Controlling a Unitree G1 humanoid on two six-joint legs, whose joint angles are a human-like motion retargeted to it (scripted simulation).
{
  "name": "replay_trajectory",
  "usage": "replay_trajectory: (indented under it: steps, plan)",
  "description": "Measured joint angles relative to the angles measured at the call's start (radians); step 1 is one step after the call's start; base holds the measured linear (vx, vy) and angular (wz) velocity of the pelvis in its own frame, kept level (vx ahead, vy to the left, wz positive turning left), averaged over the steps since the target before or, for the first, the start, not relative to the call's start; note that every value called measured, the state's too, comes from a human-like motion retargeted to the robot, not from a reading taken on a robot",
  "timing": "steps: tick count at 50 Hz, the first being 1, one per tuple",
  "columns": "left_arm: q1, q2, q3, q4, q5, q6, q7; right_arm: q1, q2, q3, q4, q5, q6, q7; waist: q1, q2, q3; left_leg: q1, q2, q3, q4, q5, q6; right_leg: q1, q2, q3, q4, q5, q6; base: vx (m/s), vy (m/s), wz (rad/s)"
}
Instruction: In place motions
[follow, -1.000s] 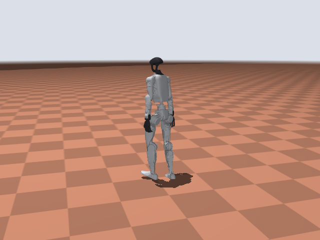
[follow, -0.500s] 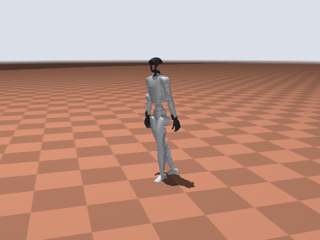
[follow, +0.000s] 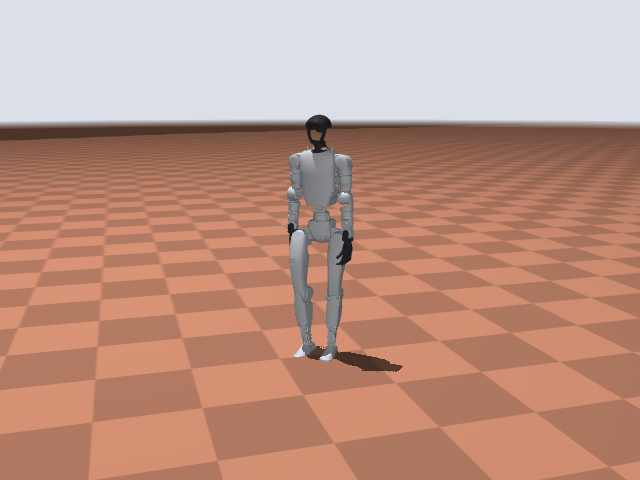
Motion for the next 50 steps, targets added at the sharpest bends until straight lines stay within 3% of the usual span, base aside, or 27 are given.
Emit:
replay_trajectory:
  steps: [5,8,12,17,23,28,50]
  plan:
    - [0.012,-0.029,-0.038,0.061,-0.014,-0.002,0.061,0.025,0.007,-0.055,-0.008,-0.027,0.014,-0.005,0.104,0.012,-0.019,0.036,-0.007,-0.054,-0.010,-0.003,0.002,0.077,-0.021,-0.103,-0.069,0.015,0.009,0.15,-0.09,0.61]
    - [0.033,-0.015,-0.013,0.097,-0.029,-0.004,0.051,0.019,0.010,-0.029,-0.051,-0.073,0.011,-0.023,0.057,0.018,-0.033,0.034,-0.011,-0.102,-0.002,-0.011,0.003,0.119,-0.024,-0.155,-0.132,0.033,0.021,0.06,-0.09,0.83]
    - [0.077,-0.001,0.035,0.142,0.024,0.024,0.066,-0.001,0.007,0.014,-0.046,-0.087,0.019,-0.024,0.045,0.029,-0.103,0.005,-0.006,-0.106,-0.002,-0.025,0.000,0.085,-0.021,-0.159,-0.122,0.021,0.012,0.10,-0.05,0.13]
    - [0.090,0.009,0.044,0.145,-0.003,0.022,0.079,-0.059,0.025,0.021,-0.079,-0.042,0.011,-0.003,0.051,0.026,-0.046,0.036,-0.002,-0.111,0.001,-0.040,0.002,0.117,-0.017,-0.173,-0.119,0.018,0.001,-0.11,-0.07,0.13]
    - [0.137,-0.003,0.091,0.130,-0.007,0.028,0.072,-0.041,0.042,0.064,-0.099,-0.045,0.001,-0.012,0.055,0.024,-0.093,0.028,0.001,-0.112,0.006,-0.069,0.012,0.114,-0.009,-0.166,-0.125,0.021,-0.007,0.09,-0.03,-0.01]
    - [0.132,-0.013,0.095,0.114,-0.019,0.025,0.062,-0.040,0.045,0.080,-0.083,-0.062,0.000,-0.001,0.058,0.019,-0.076,0.040,0.004,-0.115,0.011,-0.085,0.018,0.128,-0.007,-0.168,-0.125,0.023,-0.012,-0.01,-0.08,0.02]
    - [0.104,-0.010,0.038,0.084,0.000,0.022,0.035,-0.017,0.013,0.083,0.026,-0.124,0.042,-0.007,0.040,0.016,-0.110,0.060,0.009,-0.093,-0.041,-0.100,0.033,0.125,0.003,-0.153,-0.129,0.054,-0.018,0.01,-0.01,-0.01]
